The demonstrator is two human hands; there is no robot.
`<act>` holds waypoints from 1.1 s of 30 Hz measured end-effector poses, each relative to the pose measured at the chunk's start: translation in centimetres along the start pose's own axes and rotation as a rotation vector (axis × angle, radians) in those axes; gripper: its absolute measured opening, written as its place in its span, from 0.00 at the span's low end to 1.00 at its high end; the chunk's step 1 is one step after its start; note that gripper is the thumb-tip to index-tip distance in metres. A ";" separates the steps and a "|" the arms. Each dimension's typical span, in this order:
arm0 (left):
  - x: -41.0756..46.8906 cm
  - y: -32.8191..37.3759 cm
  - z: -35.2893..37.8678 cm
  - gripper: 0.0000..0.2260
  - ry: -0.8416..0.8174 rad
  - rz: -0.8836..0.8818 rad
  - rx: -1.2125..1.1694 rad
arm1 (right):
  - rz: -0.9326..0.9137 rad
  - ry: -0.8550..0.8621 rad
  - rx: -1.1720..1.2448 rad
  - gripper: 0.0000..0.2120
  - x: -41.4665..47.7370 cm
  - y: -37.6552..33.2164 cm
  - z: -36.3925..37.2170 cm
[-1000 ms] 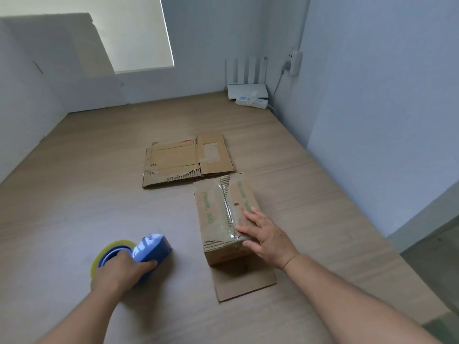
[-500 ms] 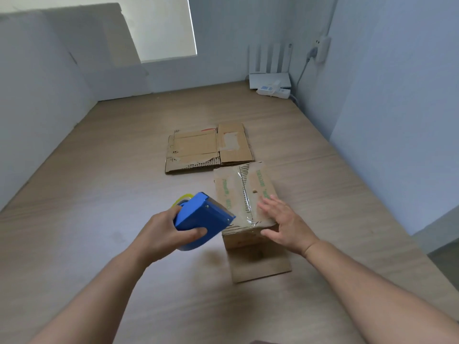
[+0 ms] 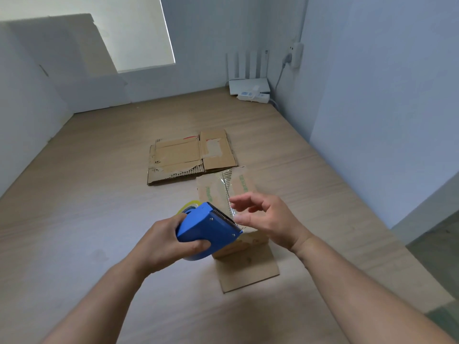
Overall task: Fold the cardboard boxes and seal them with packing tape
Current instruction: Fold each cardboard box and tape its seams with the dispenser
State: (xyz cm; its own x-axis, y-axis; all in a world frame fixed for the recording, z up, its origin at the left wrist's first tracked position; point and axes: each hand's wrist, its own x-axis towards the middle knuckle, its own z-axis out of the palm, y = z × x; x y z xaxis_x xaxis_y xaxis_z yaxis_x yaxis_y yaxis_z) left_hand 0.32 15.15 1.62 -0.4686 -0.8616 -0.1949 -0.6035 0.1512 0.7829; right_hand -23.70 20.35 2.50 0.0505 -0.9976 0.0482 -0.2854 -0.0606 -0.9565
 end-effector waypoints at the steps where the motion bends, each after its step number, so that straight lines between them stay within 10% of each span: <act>1: 0.0 0.0 -0.1 0.25 -0.006 -0.002 0.003 | -0.027 0.032 -0.027 0.09 0.0 0.0 0.2; 33: 0.2 -2.9 -5.4 0.36 -0.249 -0.488 0.231 | 0.461 0.477 -0.165 0.11 -0.8 8.8 -2.0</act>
State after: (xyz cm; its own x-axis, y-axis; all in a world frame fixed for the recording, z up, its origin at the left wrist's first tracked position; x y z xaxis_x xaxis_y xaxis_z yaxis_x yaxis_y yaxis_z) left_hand 5.45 11.94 2.44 -0.2223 -0.7229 -0.6542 -0.8988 -0.1080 0.4249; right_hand -28.17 20.57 -5.42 -0.5277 -0.8267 -0.1955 -0.3208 0.4070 -0.8552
